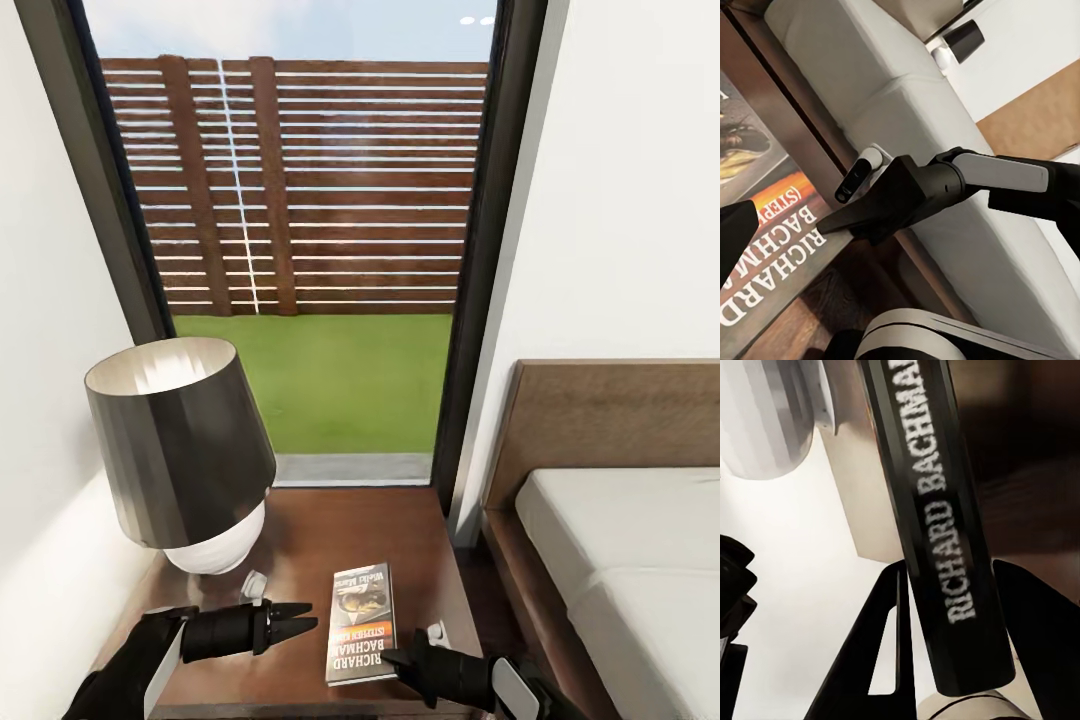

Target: In the bedroom, move the book from the bed onto either nightstand, and place the two sandals side by side next to the bed.

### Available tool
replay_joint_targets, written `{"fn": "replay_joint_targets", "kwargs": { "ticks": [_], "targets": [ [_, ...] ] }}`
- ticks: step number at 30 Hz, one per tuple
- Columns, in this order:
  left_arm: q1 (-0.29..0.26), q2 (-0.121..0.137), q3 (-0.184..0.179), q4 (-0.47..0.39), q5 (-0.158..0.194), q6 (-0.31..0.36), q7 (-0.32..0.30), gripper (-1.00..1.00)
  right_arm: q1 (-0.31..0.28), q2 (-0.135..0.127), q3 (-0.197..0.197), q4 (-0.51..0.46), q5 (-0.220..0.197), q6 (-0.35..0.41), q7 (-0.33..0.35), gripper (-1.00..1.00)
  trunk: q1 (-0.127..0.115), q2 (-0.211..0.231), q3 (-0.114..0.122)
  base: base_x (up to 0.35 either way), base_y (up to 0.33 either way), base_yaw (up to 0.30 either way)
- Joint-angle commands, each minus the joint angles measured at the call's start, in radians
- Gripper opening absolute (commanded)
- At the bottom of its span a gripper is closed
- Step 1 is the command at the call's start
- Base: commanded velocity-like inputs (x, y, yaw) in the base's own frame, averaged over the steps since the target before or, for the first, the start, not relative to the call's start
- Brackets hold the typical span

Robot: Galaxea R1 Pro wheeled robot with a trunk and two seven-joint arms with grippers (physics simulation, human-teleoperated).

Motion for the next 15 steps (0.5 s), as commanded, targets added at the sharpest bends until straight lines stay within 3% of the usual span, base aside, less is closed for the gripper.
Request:
{"fn": "replay_joint_targets", "kwargs": {
  "ticks": [1,7,15],
  "targets": [
    [0.000,0.000,0.000,0.000,0.002,0.011,-0.003,1.00,0.000,0.000,0.001,0.000,-0.005,0.005,0.000,-1.00,0.000,0.000,-0.001,0.000,0.000,0.000],
    [0.000,0.000,0.000,0.000,0.002,0.010,-0.003,1.00,0.000,0.000,0.001,0.000,-0.005,0.005,0.000,-1.00,0.000,0.000,-0.001,0.167,0.000,0.000],
    [0.000,0.000,0.000,0.001,0.002,0.010,-0.003,1.00,0.000,0.000,0.001,0.000,-0.005,0.005,0.000,-1.00,0.000,0.000,-0.001,0.051,0.000,0.000]
  ]
}}
